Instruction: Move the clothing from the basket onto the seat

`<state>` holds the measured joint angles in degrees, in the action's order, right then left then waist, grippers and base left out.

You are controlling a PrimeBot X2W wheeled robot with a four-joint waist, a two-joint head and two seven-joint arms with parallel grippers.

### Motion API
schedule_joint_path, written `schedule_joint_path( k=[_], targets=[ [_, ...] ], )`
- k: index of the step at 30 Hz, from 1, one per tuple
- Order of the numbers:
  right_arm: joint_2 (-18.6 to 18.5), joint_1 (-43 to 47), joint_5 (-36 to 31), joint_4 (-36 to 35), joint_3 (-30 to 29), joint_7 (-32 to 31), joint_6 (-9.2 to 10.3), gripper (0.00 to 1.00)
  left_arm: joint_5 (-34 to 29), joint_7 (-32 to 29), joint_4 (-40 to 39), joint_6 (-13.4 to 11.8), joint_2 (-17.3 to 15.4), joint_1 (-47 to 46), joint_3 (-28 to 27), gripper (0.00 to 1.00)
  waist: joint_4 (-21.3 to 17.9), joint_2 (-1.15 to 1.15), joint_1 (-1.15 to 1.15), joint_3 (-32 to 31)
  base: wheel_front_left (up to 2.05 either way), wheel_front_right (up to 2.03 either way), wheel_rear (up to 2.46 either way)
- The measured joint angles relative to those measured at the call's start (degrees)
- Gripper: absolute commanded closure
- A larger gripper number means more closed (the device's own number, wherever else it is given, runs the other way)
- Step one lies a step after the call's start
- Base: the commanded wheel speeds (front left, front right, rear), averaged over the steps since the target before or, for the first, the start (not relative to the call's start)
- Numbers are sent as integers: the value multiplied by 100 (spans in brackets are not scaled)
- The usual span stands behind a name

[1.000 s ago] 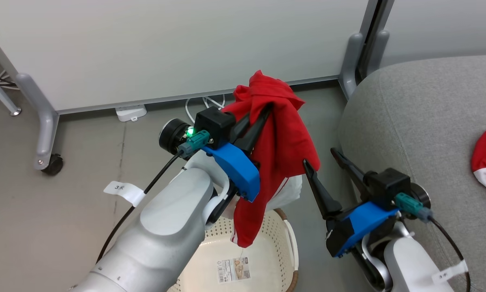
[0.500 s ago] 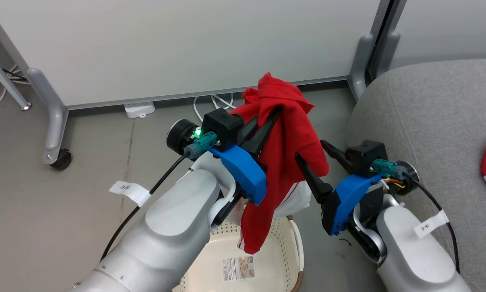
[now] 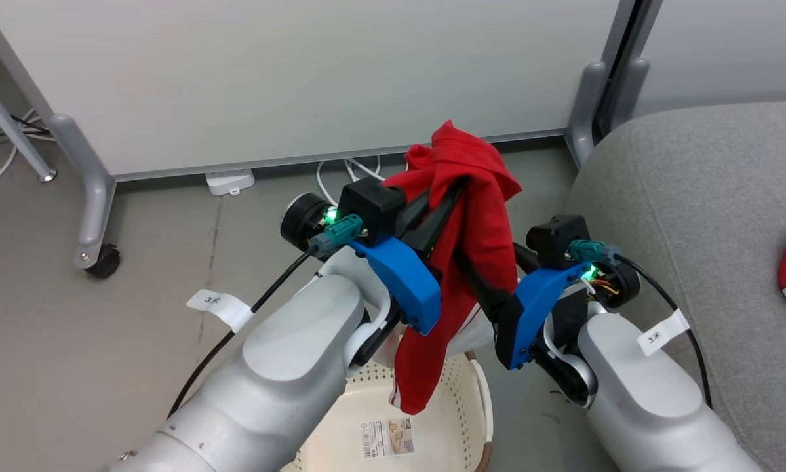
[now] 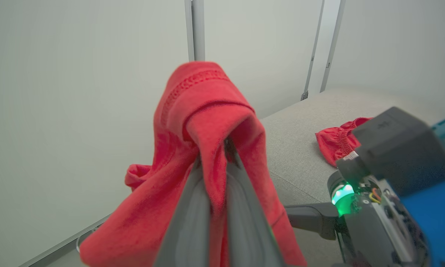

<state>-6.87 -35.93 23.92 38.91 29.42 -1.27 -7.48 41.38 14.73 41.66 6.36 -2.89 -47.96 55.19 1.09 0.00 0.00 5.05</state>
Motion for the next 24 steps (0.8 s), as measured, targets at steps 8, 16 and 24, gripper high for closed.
schedule_joint_path(
  k=[8, 16, 24],
  targets=[
    [36, -155, 388, 391, 356, 249, 0, 100, 109, 0, 108, 0, 0, -38, 115, 100, -49, 0, 0, -52, 0, 0, 0],
    [14, -284, 657, 643, 530, 467, 0, 100, 203, 0, 204, -1, 0, -67, 179, 100, -86, 0, 0, -88, 0, 0, 0],
    [13, -387, 820, 857, 688, 638, 0, 100, 266, 1, 282, -29, 0, -74, 278, 100, -105, 0, 0, -96, 0, 0, 0]
  ],
)
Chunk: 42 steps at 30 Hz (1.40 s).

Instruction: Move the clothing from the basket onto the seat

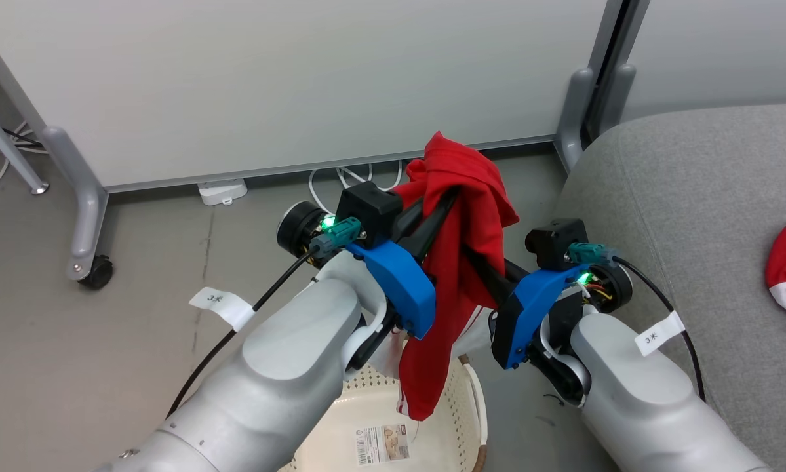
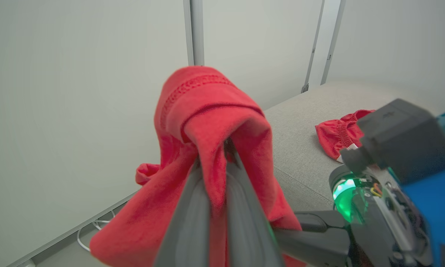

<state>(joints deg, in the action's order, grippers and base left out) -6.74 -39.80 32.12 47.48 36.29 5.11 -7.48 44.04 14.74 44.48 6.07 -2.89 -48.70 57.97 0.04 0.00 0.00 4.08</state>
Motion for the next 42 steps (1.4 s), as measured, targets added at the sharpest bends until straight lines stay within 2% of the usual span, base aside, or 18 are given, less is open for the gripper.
schedule_joint_path(
  k=[3, 5, 8, 10, 11, 30, 36, 42],
  targets=[
    [-1, -42, 78, 52, 40, 51, 0, 100, 36, 1, 38, -2, 0, 0, 12, 100, -9, 0, 0, -5, 0, 0, 0],
    [-3, -54, 93, 90, 68, 59, 0, 100, 55, 1, 55, -4, 0, 0, 24, 88, -14, 0, 0, -5, 0, 0, 0],
    [-4, -90, 138, 138, 118, 103, 0, 100, 87, 1, 74, -5, 0, -3, 43, 57, -17, 0, 0, -9, 0, 0, 0],
    [-5, -97, 179, 166, 152, 112, 0, 100, 92, 1, 81, -19, 0, -14, 58, 11, -17, 0, 0, -14, 0, 0, 0],
    [-5, -100, 187, 181, 170, 124, 0, 100, 99, 1, 82, -22, 0, -15, 65, 0, -17, 0, 0, -17, 0, 0, 0],
    [-26, -185, 446, 374, 411, 302, 0, 100, 126, 24, 60, -104, -43, 58, 10, 0, -40, 0, 0, -93, 0, 0, 0],
    [-78, -238, 531, 367, 411, 414, 0, 100, -108, 25, -590, -253, -368, 700, -463, 0, -71, 0, 0, -106, 0, 0, 0],
    [-149, -260, 557, 304, 378, 508, 0, 100, -633, 26, -1538, -302, -733, 1615, -1070, 0, -123, 0, 0, -104, 0, 0, 0]
  ],
)
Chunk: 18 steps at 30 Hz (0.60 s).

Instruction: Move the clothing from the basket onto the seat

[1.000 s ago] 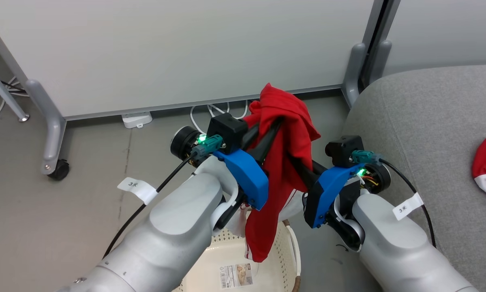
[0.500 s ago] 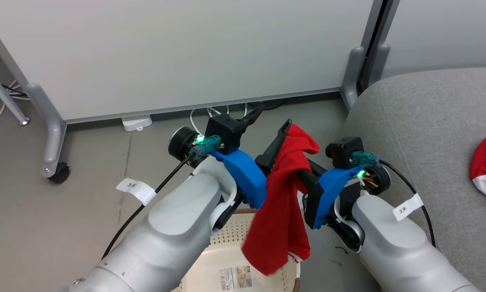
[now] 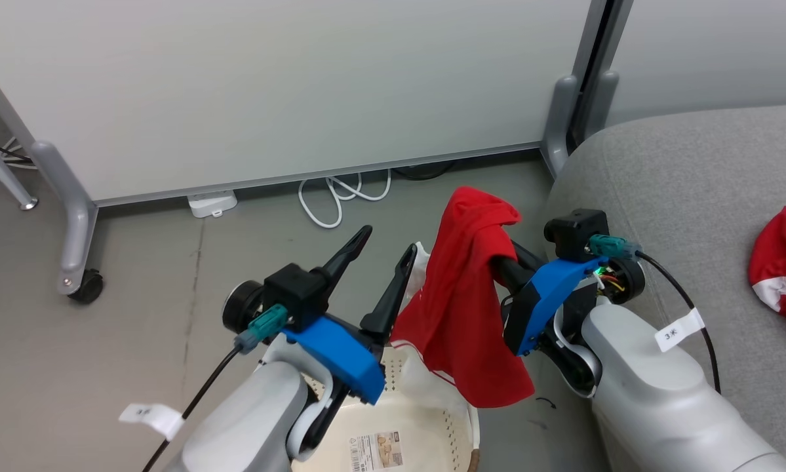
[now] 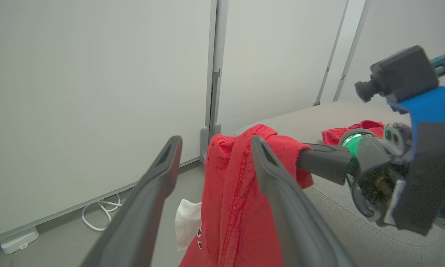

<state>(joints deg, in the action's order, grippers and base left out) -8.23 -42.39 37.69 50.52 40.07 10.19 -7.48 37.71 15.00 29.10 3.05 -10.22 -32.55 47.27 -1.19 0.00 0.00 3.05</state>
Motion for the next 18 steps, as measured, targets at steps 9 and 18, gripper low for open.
schedule_joint_path(
  k=[9, 18],
  targets=[
    [-103, -47, -2, -208, -103, 30, 0, 100, -920, 1, -1315, -21, -282, 1495, -1300, 0, -208, 0, 0, 27, 0, 0, 0],
    [-135, -35, -54, -399, -232, -10, 0, 100, -1660, 5, -1880, 153, -278, 2616, -2318, 0, -617, 0, 0, 54, 0, 0, 0]
  ],
)
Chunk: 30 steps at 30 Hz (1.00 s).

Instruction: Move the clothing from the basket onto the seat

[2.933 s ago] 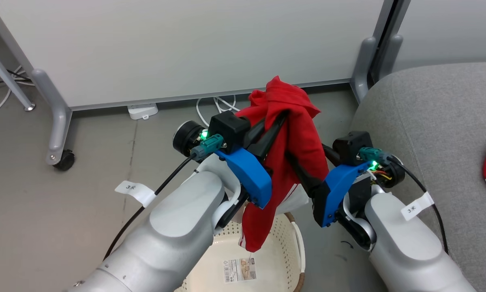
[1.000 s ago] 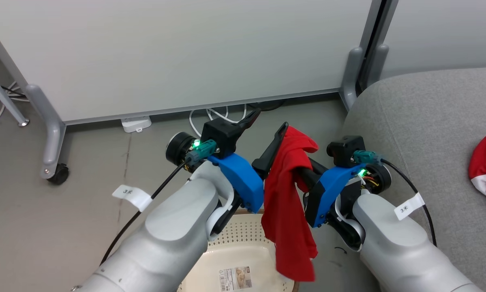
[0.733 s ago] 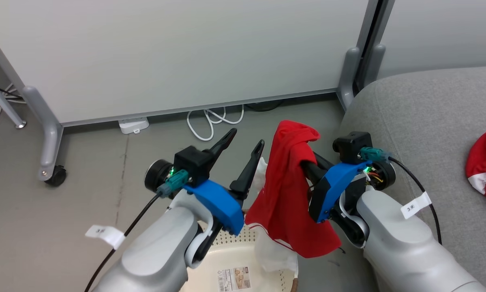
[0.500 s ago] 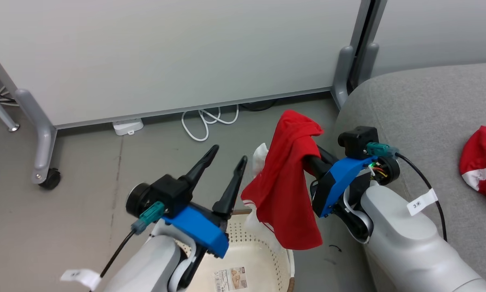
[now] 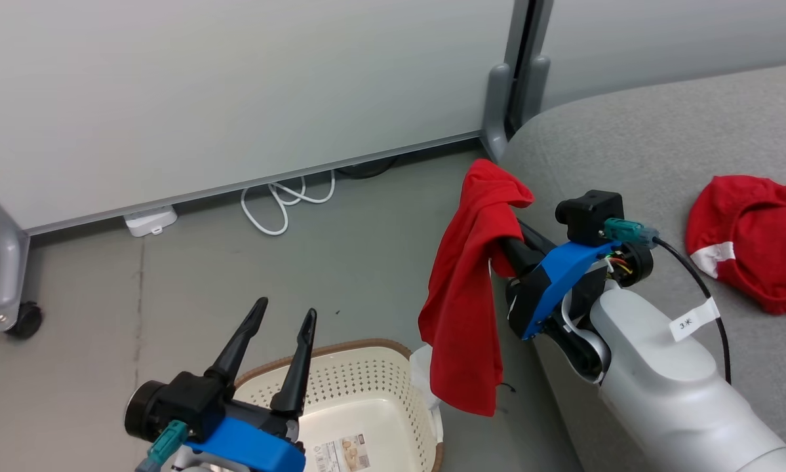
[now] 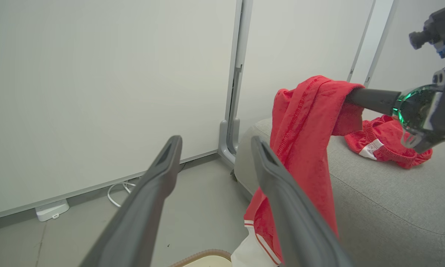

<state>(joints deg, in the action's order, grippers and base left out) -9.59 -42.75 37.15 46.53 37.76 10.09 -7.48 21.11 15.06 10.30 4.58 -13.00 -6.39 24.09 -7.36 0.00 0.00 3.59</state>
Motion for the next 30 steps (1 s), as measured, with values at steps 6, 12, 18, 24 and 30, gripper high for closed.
schedule_joint_path(
  k=[6, 12, 18, 24, 30],
  targets=[
    [-7, 27, -69, -123, -102, -41, 0, 100, -241, 0, -66, 121, 137, 232, -433, 0, -365, 0, 0, 19, 0, 0, 0],
    [8, 76, -110, -252, -215, -49, 0, 100, -446, 0, -23, 202, 235, 261, -589, 0, -823, 0, 0, 80, 0, 0, 0],
    [40, 163, -176, -360, -302, -68, 0, 100, -564, 0, -13, 250, 263, 270, -694, 0, -1349, 0, 0, 178, 0, 0, 0],
    [70, 232, -212, -448, -392, -67, 0, 100, -609, 0, -18, 255, 242, 254, -755, 0, -1859, 0, 0, 262, 0, 0, 0],
    [101, 352, -229, -515, -479, -43, 0, 100, -625, 0, -14, 264, 174, 241, -716, 0, -2307, 0, 0, 323, 0, 0, 0]
  ],
)
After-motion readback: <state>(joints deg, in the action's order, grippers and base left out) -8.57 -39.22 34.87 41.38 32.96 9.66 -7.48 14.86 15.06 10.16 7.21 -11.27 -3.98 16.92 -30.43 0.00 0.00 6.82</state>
